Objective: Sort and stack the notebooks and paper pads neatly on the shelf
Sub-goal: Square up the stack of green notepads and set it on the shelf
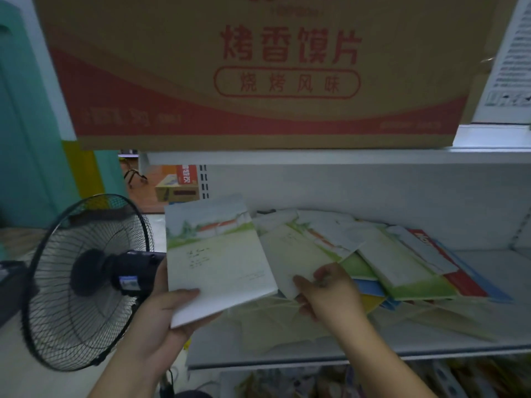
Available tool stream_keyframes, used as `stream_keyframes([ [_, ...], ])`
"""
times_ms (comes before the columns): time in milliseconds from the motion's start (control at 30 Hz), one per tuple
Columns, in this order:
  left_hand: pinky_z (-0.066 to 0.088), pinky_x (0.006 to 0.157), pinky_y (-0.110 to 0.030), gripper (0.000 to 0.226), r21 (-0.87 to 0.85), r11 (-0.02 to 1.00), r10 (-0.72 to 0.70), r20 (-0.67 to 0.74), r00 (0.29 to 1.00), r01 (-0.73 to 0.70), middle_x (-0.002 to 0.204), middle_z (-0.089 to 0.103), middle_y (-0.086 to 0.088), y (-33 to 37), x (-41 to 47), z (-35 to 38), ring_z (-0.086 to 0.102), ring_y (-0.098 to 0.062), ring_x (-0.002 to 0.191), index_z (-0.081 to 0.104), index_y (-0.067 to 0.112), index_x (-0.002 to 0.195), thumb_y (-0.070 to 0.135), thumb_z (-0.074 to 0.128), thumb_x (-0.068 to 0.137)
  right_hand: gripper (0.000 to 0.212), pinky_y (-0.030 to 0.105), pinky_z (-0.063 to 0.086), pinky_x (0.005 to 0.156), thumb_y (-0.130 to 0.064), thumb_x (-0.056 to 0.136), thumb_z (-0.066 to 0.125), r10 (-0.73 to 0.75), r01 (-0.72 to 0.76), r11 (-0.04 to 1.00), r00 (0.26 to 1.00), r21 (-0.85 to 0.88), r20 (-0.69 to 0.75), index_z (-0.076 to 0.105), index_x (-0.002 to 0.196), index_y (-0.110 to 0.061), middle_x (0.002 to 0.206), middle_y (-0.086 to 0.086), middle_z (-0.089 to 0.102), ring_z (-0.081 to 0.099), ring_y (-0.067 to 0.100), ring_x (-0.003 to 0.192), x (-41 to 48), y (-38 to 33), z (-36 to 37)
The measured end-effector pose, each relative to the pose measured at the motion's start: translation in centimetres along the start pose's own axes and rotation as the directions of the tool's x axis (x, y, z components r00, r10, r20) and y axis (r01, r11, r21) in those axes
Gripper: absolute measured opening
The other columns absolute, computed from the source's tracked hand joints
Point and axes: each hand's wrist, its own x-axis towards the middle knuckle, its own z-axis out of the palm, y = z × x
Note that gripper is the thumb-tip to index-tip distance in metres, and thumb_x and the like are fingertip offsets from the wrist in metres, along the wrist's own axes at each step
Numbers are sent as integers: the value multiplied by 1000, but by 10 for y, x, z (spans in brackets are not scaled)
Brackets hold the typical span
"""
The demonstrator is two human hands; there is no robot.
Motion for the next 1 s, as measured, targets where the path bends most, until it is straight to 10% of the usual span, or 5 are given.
stream_keyframes([
  [233,57,59,-43,90,18,1000,-18,-17,1000,19,119,62,-6,-6,-2,-7,58,-35,102,53,34,127,3,75,45,22,35,54,55,-10,85,62,-59,77,963,995,260,-77,47,98,-19,70,12,62,60,21,48,1,-10,-5],
  [500,57,51,-37,56,89,996,-10,-65,998,16,113,62,-4,-5,-8,2,57,-31,100,53,33,123,-7,43,85,21,39,54,79,-9,85,56,-233,234,972,954,-15,-187,53,103,-21,86,-1,57,63,25,84,19,-22,-4],
  [733,55,56,-38,51,199,979,-31,-78,996,46,101,68,-4,1,-16,3,60,-32,94,62,37,105,-6,43,85,35,19,56,56,14,86,48,-140,206,657,979,725,-151,67,89,-15,104,10,61,63,26,79,6,-60,-57],
  [900,56,50,-38,21,153,987,-40,-9,999,41,88,75,4,-8,-10,36,70,-25,79,63,35,105,30,46,94,33,17,51,47,13,87,49,-190,98,829,975,551,113,66,87,-15,85,7,64,62,11,50,-27,-50,-40],
  [1000,57,60,-35,35,134,991,-24,33,999,20,99,74,4,-15,2,49,67,-23,93,62,34,114,12,47,92,28,19,50,44,9,88,50,-213,111,926,944,362,254,64,84,-15,73,6,61,58,9,40,-36,-40,-34],
])
